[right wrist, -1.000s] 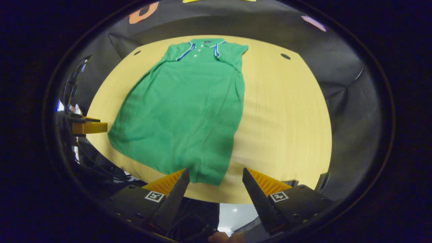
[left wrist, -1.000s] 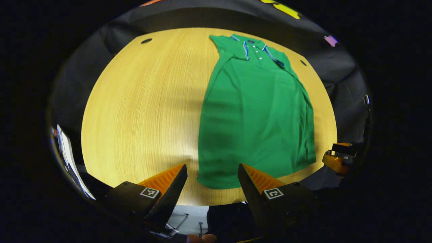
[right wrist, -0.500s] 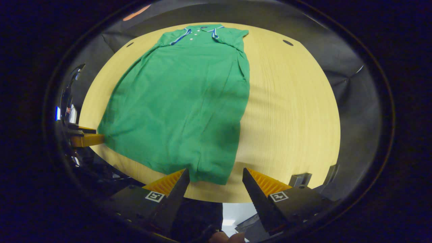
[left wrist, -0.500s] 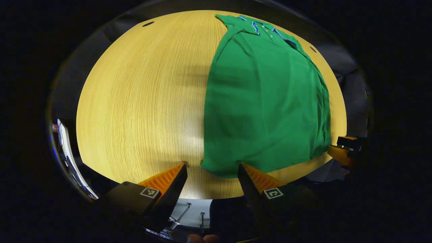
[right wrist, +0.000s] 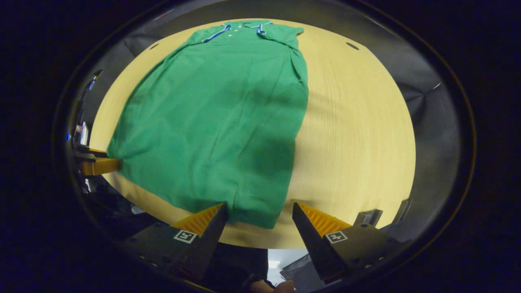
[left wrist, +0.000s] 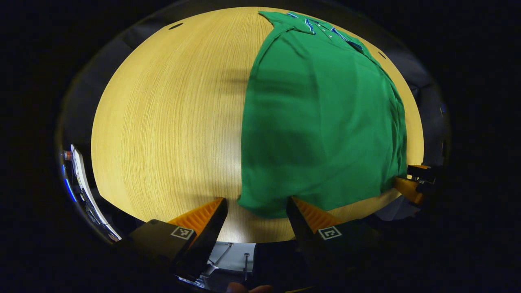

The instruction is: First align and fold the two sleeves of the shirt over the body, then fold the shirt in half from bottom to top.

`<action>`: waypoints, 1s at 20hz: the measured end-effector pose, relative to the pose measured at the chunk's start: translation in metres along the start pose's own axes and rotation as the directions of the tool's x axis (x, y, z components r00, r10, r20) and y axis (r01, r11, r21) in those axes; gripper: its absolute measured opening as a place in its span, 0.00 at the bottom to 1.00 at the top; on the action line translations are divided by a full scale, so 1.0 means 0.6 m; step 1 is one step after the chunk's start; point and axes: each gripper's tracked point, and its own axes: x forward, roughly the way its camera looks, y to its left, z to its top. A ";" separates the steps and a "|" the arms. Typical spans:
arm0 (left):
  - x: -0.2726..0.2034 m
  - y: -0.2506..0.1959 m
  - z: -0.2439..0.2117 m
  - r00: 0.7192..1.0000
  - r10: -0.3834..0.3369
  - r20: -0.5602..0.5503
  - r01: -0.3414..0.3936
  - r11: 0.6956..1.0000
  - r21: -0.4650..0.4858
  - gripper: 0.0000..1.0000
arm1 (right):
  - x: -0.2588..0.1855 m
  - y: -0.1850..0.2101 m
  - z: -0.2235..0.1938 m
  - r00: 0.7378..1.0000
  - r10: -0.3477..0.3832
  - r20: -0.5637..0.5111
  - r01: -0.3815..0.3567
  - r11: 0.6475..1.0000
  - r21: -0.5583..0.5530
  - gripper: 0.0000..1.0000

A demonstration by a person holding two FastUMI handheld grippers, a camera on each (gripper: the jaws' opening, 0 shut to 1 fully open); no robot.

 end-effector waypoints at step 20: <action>-0.025 -0.052 0.001 0.991 -0.132 0.021 0.132 0.991 -0.011 0.03 | -0.017 0.019 -0.008 0.988 0.149 -0.029 -0.147 0.987 0.062 0.00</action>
